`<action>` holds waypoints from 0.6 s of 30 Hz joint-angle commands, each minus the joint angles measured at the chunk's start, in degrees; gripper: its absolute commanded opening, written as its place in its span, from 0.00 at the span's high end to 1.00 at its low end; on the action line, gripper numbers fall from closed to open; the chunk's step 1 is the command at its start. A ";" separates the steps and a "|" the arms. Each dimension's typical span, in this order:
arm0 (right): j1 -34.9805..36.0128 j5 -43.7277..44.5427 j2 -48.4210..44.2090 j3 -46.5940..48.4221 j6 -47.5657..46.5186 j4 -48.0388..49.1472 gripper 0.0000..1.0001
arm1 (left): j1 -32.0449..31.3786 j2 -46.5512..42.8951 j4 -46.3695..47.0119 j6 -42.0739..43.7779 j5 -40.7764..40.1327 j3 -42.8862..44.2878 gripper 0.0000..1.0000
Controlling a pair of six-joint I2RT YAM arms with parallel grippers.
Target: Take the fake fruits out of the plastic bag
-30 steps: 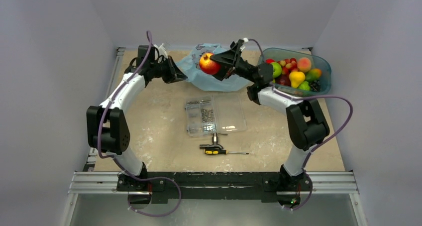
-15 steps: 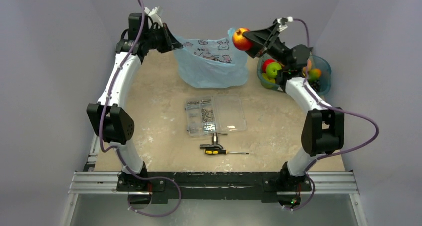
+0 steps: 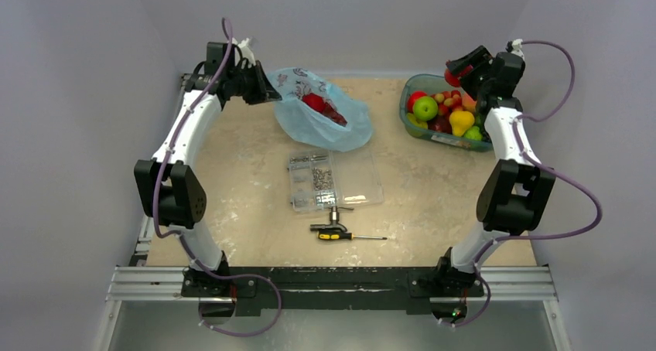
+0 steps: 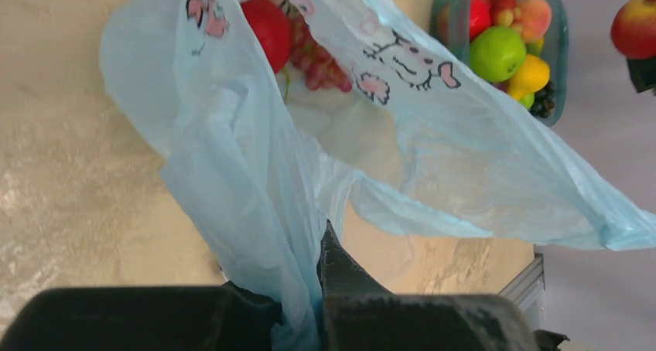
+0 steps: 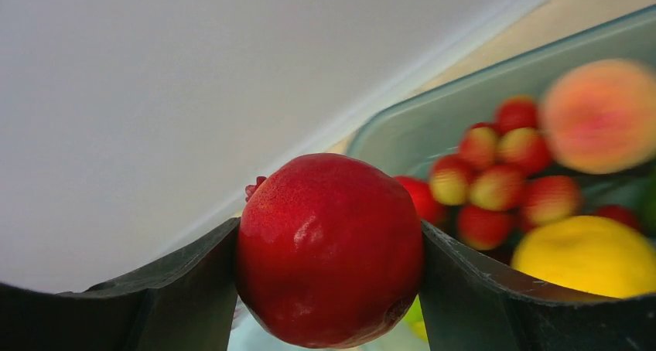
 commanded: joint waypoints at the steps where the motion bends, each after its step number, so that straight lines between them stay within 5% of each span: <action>1: 0.62 27.78 1.20 5.68 -20.25 -13.45 0.81 | 0.46 -6.21 0.83 -1.18 1.12 -6.63 1.00; 10: 1.08 37.87 12.50 14.79 -26.70 -19.82 0.64 | 0.15 -6.17 0.15 -0.05 3.40 -10.90 1.00; 18: 2.51 38.40 13.79 14.63 -30.15 -18.93 0.18 | 0.15 -5.84 -2.86 1.48 1.87 -9.88 1.00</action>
